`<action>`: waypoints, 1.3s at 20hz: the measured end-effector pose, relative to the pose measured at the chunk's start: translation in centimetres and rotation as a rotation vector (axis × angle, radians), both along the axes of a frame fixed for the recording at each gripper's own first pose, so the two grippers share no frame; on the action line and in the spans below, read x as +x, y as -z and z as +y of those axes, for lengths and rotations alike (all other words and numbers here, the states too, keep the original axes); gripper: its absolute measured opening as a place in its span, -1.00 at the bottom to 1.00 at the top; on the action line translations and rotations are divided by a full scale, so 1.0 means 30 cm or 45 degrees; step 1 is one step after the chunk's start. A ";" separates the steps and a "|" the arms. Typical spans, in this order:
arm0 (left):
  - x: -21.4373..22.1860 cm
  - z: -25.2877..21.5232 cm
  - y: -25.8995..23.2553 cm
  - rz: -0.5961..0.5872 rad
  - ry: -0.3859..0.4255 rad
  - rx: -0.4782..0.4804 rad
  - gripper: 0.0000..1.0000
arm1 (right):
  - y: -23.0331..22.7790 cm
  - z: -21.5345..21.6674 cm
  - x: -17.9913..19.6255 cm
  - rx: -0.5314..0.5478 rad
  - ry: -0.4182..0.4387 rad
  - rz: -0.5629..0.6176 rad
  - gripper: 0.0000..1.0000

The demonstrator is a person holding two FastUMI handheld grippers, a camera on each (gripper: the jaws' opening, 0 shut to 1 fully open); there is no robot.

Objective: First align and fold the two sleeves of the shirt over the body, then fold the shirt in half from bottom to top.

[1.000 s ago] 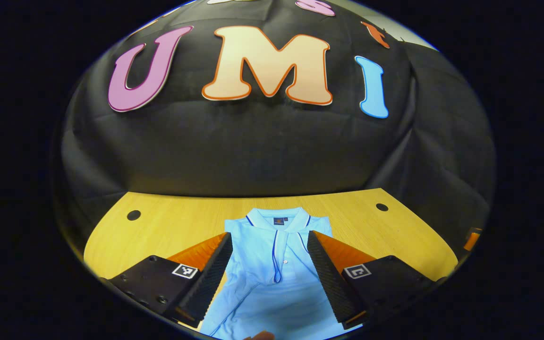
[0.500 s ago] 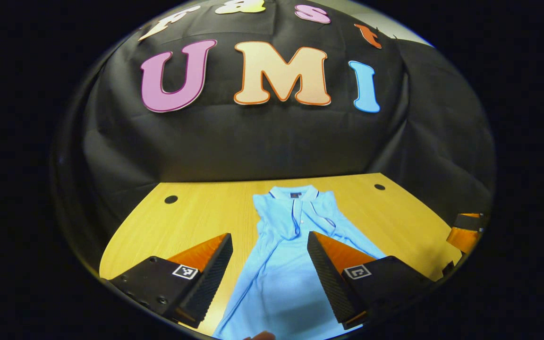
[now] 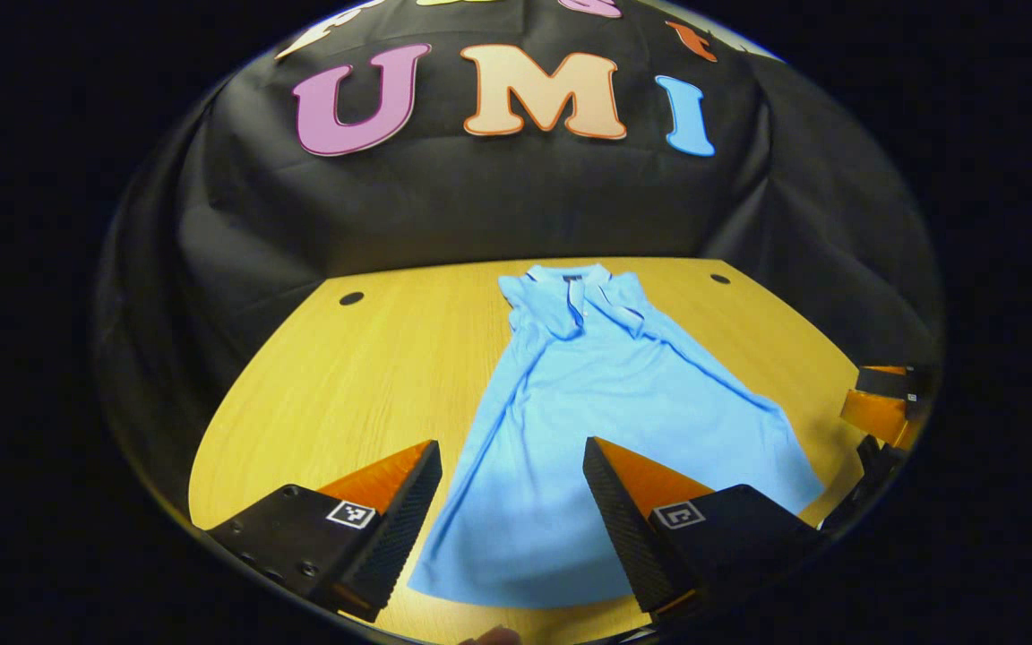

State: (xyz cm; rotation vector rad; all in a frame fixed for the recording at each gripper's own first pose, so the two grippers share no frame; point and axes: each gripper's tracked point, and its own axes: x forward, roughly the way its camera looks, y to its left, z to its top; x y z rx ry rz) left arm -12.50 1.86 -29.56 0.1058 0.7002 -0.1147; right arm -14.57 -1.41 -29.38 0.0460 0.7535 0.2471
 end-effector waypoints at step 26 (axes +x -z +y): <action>-0.247 0.016 0.241 0.181 -0.067 0.001 -0.19 | 0.299 0.037 -0.289 -0.126 -0.062 0.292 0.56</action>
